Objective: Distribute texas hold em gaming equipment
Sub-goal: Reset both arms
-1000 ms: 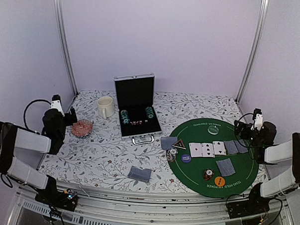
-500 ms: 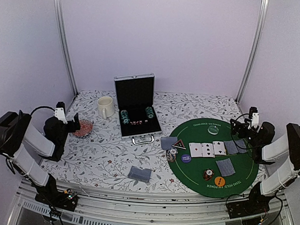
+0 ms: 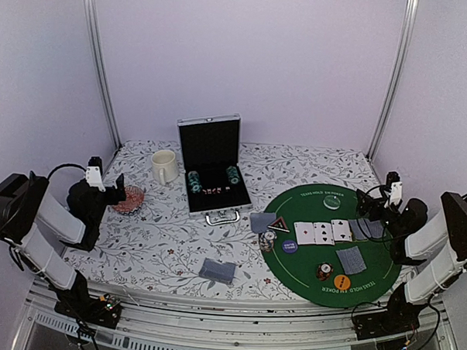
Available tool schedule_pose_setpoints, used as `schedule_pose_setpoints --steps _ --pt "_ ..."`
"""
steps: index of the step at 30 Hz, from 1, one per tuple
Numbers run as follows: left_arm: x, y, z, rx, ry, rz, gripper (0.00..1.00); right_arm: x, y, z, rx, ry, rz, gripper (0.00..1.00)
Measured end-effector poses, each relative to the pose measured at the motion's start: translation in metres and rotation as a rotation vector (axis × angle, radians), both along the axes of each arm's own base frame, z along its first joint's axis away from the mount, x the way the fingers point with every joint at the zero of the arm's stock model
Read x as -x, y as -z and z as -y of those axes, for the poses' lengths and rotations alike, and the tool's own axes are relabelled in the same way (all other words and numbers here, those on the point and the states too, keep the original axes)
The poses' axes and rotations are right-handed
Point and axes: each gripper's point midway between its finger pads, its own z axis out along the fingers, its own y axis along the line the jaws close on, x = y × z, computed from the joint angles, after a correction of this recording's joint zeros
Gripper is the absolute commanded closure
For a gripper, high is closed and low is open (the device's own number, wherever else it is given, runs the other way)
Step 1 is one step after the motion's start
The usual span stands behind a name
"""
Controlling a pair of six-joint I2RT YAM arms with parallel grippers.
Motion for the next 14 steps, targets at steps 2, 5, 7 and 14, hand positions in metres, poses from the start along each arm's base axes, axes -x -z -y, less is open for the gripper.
schedule_pose_setpoints --steps 2,5,7,14 --pt "0.0000 0.0000 0.0001 0.000 0.001 0.000 0.02 -0.0001 -0.0030 0.0001 0.002 0.000 0.013 0.01" --pt "-0.0001 -0.0003 0.0003 0.000 0.002 0.001 0.02 -0.0001 -0.0049 0.0001 0.005 0.001 0.021 0.01" --pt "-0.0001 -0.0006 0.0003 0.000 0.002 0.002 0.02 -0.0001 -0.0056 0.0001 0.006 0.000 0.025 0.01" --pt "-0.0001 -0.0012 0.0003 0.000 0.002 0.005 0.02 -0.0001 -0.0069 0.0001 0.007 0.000 0.030 0.01"
